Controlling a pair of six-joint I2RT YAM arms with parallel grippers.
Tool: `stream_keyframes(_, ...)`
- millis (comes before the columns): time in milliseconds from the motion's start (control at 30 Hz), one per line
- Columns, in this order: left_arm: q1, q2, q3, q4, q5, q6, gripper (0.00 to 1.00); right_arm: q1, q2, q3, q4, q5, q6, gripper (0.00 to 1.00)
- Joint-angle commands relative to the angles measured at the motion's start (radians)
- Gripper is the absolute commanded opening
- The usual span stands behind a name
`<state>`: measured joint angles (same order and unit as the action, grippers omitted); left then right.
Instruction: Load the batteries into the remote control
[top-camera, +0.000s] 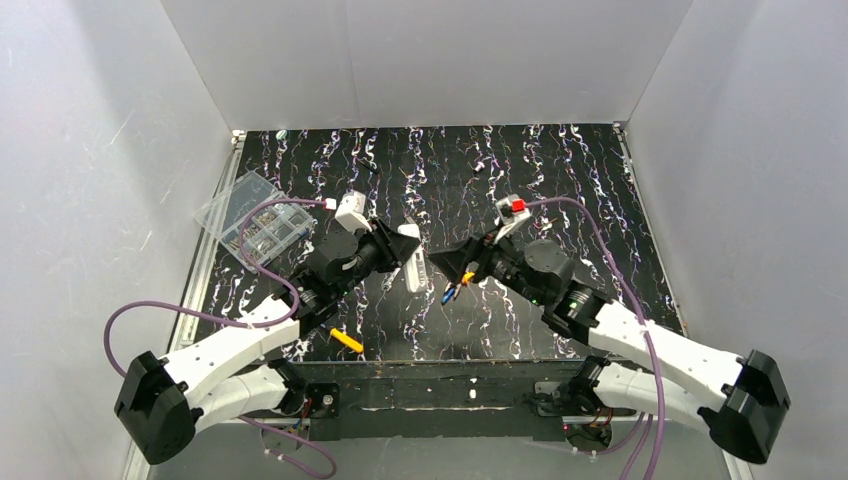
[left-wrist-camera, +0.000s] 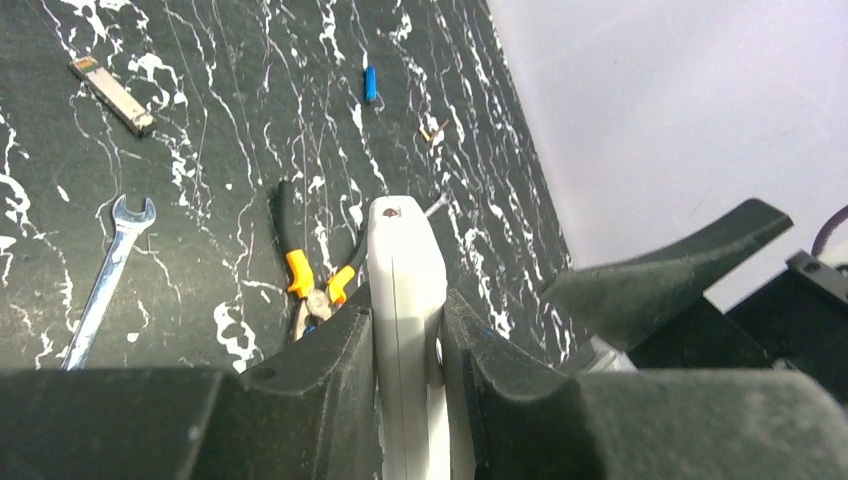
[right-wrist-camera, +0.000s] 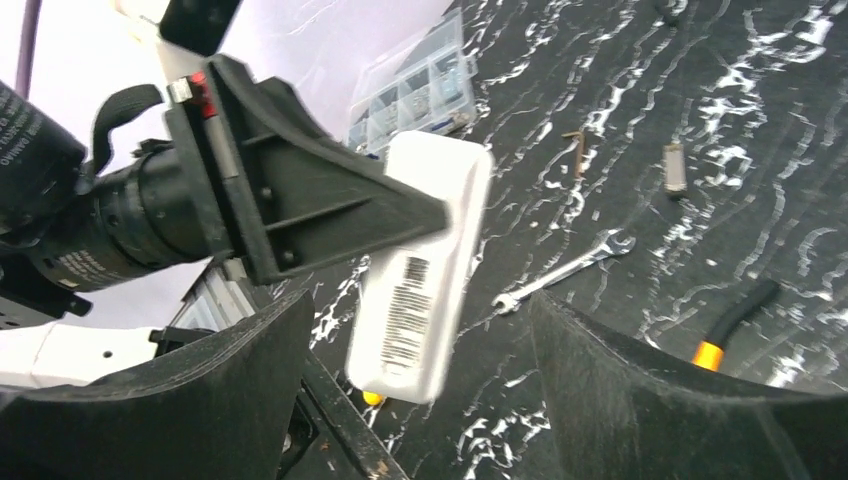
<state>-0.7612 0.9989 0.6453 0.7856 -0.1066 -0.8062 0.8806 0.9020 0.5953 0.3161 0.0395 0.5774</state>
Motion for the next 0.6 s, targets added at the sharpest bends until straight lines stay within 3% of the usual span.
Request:
stream_keyframes(0,0.004,0.007,0.010,0.136,-0.083,-0.055,0.00,0.118,0.119,0.131,-0.021,0.164,-0.035,0.87)
stream_keyframes(567,0.004,0.035,0.012,0.169,-0.072,-0.163,0.00,0.136,0.222,0.170,-0.027,0.134,-0.029,0.90)
